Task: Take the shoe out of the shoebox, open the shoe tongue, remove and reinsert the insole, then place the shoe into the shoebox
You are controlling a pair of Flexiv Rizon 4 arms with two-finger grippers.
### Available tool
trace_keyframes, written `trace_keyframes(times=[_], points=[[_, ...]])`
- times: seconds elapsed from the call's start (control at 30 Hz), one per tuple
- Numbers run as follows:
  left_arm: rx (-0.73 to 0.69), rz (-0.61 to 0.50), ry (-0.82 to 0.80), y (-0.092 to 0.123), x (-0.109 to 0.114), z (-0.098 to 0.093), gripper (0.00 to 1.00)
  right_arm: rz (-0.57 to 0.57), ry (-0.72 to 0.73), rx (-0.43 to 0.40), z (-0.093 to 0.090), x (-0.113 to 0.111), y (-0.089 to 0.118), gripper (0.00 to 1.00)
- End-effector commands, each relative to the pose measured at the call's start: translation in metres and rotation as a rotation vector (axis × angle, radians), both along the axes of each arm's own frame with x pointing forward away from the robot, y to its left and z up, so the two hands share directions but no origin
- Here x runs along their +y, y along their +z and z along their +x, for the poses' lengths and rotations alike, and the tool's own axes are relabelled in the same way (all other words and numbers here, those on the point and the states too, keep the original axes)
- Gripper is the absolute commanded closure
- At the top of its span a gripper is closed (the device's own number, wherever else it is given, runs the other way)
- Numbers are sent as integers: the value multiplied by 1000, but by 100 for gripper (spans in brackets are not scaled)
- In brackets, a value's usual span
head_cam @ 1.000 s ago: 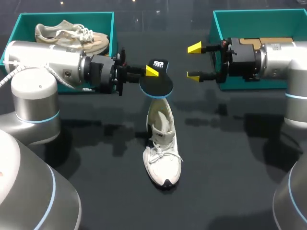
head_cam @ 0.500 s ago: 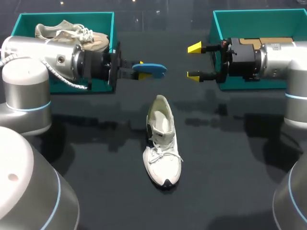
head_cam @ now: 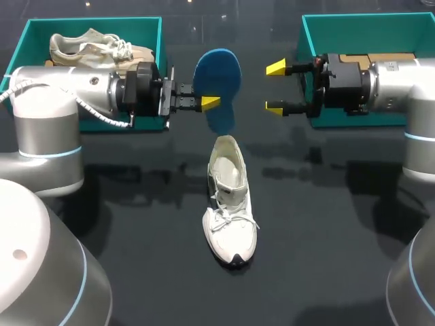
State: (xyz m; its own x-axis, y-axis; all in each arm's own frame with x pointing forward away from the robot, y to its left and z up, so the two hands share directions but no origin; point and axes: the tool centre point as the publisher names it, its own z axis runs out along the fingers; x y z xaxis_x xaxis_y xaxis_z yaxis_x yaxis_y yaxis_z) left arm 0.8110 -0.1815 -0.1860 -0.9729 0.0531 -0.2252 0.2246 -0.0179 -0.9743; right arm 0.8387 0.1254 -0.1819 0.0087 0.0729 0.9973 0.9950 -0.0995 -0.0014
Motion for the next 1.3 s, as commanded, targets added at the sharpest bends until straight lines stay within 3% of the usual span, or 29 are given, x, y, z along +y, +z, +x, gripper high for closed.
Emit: trace_keyframes(times=[0.03, 0.2, 0.43, 0.67, 1.0, 1.17, 1.3], points=[[280, 41, 93, 4, -2, -6, 100, -3, 0, 1, 0, 0, 0, 0], [280, 41, 93, 4, -2, -6, 100, -3, 0, 1, 0, 0, 0, 0], [496, -60, 67, 19, 15, 7, 100, -3, 0, 1, 0, 0, 0, 0], [629, -48, 61, 12, 18, 6, 100, -3, 0, 1, 0, 0, 0, 0], [841, -68, 7, 32, 23, 10, 100, -3, 0, 1, 0, 0, 0, 0], [1053, -66, -39, 36, 23, 11, 100, -3, 0, 1, 0, 0, 0, 0], [1019, -56, -26, 36, 22, 10, 100, -3, 0, 1, 0, 0, 0, 0]])
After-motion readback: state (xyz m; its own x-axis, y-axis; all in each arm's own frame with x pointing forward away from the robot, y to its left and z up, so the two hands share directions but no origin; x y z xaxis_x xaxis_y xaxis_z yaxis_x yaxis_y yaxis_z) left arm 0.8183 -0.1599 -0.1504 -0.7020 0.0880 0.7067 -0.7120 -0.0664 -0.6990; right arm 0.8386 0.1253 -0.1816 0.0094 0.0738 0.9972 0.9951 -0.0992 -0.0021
